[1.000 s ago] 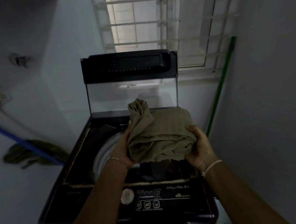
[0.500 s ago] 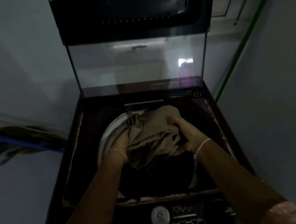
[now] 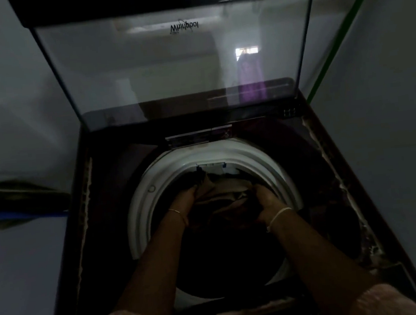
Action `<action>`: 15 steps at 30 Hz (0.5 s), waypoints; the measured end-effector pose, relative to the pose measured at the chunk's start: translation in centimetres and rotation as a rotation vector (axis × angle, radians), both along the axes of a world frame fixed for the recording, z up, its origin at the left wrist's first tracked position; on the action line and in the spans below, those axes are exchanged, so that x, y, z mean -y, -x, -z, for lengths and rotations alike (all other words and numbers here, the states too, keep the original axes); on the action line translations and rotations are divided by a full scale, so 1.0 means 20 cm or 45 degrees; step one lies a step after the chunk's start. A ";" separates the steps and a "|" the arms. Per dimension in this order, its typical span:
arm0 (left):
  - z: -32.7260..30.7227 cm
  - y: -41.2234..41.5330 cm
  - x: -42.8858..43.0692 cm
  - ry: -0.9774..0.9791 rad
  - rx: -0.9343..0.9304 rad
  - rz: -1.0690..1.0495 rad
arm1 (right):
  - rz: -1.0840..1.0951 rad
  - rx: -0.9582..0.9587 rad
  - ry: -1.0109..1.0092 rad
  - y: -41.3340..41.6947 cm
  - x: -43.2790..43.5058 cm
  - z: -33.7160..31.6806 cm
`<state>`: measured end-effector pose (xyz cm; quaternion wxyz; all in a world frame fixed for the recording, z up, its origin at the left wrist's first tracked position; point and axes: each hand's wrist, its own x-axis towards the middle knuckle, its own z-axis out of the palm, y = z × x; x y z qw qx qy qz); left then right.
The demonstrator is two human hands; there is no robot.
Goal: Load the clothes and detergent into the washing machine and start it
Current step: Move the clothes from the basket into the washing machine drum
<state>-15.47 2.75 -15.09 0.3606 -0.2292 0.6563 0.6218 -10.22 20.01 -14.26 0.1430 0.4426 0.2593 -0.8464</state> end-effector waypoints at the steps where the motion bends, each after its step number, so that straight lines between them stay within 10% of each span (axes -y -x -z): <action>1: 0.00 0.00 -0.01 -0.044 0.022 -0.007 | 0.002 0.007 0.014 0.00 0.00 0.01; 15: -0.16 -0.08 -0.12 -0.235 0.060 -0.122 | 0.055 -0.120 -0.145 -0.04 0.02 -0.16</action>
